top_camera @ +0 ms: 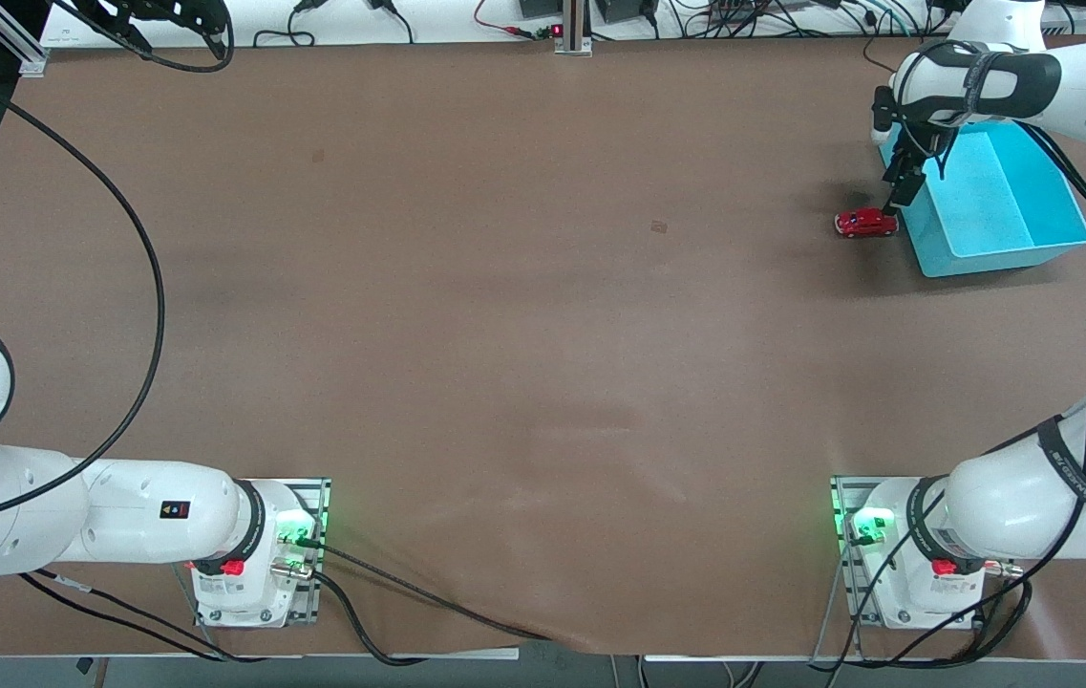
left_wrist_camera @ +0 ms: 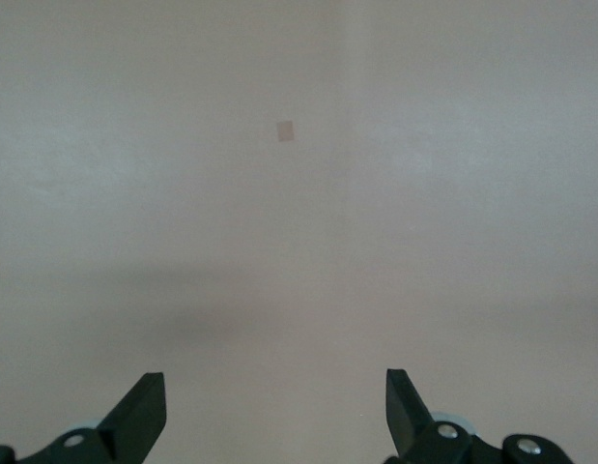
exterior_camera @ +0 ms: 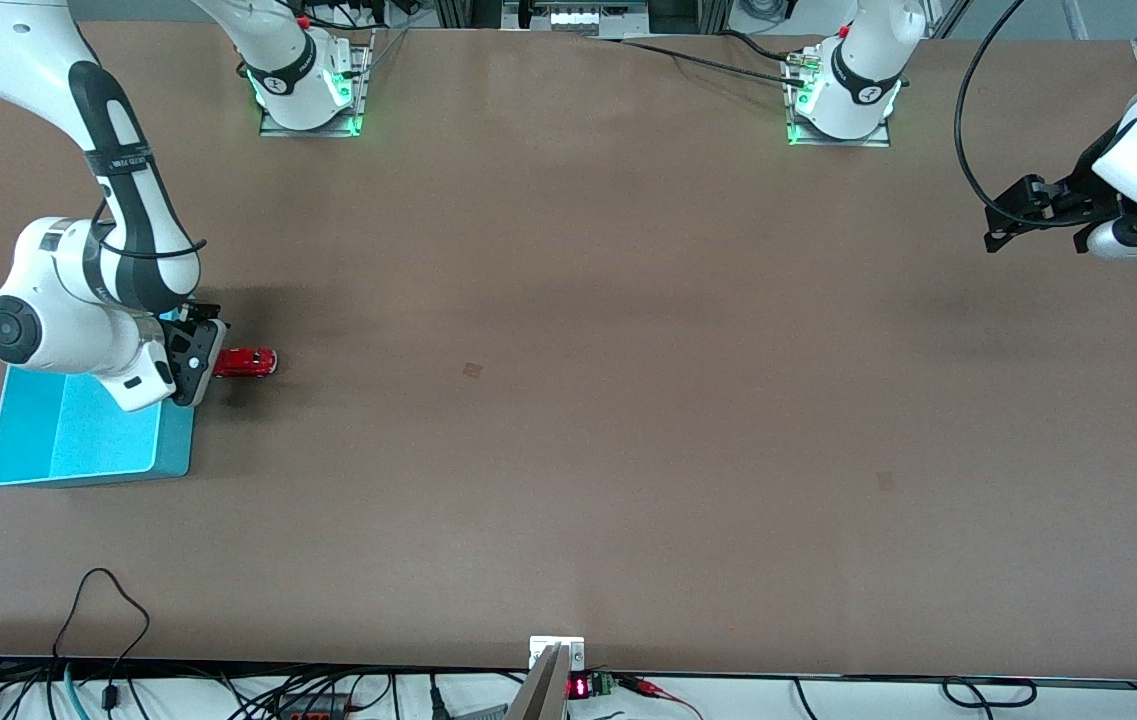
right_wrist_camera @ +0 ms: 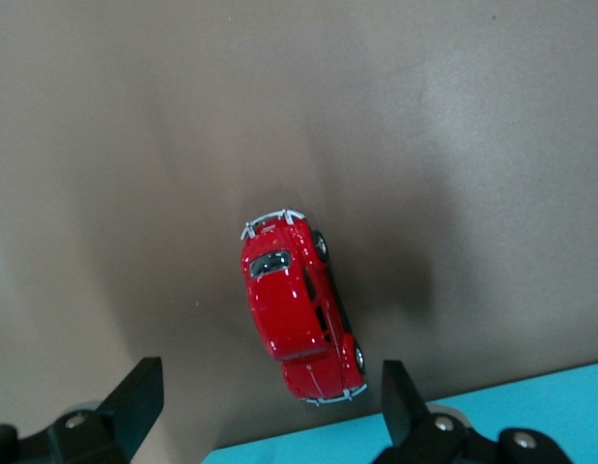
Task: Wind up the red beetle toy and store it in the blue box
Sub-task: 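Lower the right gripper over the red car beside the box, then grasp the red car with the right gripper and lift it into the box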
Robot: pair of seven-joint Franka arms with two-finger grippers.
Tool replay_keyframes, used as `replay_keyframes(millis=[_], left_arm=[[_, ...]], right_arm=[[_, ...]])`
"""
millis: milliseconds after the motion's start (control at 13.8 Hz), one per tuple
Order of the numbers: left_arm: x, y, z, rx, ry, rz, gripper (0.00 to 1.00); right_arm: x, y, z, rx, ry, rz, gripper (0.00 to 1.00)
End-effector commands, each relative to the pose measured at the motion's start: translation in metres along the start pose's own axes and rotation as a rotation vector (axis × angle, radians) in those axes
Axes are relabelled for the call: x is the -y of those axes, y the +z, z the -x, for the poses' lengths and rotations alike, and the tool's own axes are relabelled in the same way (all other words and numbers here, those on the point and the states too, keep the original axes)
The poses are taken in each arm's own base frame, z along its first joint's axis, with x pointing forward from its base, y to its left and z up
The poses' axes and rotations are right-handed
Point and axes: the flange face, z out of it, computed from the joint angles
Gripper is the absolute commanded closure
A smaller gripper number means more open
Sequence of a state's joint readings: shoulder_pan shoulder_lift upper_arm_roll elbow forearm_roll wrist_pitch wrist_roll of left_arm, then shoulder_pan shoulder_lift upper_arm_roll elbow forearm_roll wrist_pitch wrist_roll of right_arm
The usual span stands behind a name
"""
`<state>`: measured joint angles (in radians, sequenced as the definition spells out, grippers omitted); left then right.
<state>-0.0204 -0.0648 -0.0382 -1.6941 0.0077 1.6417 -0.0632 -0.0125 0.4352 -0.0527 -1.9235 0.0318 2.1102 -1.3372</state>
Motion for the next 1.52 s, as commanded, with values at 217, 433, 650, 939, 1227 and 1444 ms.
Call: replay_keyframes(millis=[217, 433, 650, 939, 1227, 1444], left_arm=[[0.000, -0.003, -0.005, -0.002, 0.004, 0.015, 0.00], [-0.001, -0.004, -0.005, -0.003, 0.003, 0.016, 0.00], [-0.001, -0.007, -0.014, -0.013, 0.001, 0.016, 0.00], [-0.001, -0.006, -0.024, -0.016, 0.001, 0.018, 0.00], [0.000, -0.006, -0.024, -0.016, -0.001, 0.018, 0.00], [-0.002, -0.006, -0.024, -0.016, 0.004, 0.018, 0.00]], right_arm=[[0.002, -0.005, -0.001, -0.019, -0.030, 0.028, 0.00], [0.000, -0.002, -0.002, -0.021, -0.054, 0.036, 0.00], [0.005, 0.007, -0.003, -0.026, -0.060, 0.065, 0.00], [0.016, 0.034, -0.006, -0.029, -0.188, 0.118, 0.00], [0.023, 0.048, -0.010, -0.030, -0.212, 0.124, 0.00], [0.029, 0.065, -0.012, -0.034, -0.217, 0.155, 0.00]])
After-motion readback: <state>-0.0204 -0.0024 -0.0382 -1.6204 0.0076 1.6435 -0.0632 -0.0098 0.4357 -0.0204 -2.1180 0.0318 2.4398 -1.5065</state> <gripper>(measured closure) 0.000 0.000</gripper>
